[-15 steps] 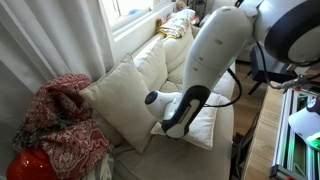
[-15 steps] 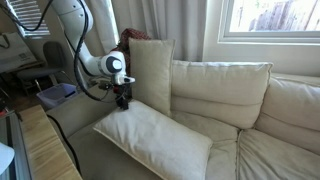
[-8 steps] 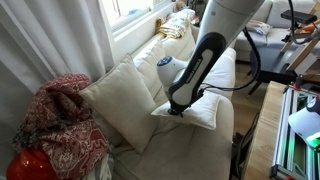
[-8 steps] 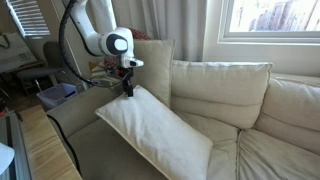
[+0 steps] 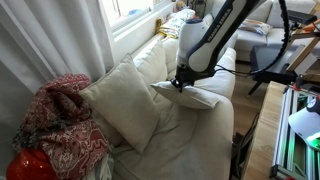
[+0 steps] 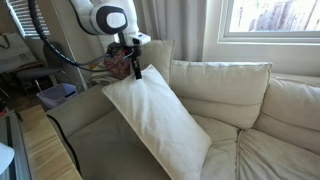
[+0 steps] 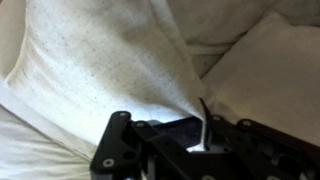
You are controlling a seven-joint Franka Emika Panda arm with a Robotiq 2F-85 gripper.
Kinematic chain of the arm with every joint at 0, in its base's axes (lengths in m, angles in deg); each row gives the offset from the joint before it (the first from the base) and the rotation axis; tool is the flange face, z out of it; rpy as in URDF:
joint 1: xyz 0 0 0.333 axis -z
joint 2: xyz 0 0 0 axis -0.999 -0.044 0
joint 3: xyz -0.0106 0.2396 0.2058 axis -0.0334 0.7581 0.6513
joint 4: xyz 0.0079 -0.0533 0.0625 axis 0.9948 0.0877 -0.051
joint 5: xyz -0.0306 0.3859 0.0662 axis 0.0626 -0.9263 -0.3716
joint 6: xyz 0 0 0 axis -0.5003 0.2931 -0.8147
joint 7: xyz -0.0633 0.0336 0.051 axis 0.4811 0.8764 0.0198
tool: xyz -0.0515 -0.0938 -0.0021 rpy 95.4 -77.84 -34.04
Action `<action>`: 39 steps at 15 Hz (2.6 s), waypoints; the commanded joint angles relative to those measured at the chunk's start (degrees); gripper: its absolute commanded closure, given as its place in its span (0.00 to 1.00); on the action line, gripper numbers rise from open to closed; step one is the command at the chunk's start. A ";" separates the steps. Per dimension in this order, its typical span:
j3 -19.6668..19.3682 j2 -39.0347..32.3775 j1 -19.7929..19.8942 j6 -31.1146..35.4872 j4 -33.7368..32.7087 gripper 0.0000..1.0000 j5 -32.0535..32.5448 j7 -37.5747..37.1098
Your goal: Pick up the pillows and place them upright
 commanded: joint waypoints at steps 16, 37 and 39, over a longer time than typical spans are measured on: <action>-5.68 8.75 -1.55 17.53 3.80 1.00 1.21 -10.06; -24.42 -14.27 -10.70 32.00 -23.13 1.00 -8.55 -22.72; -25.89 -15.95 -11.00 31.05 -24.65 1.00 -8.29 -22.80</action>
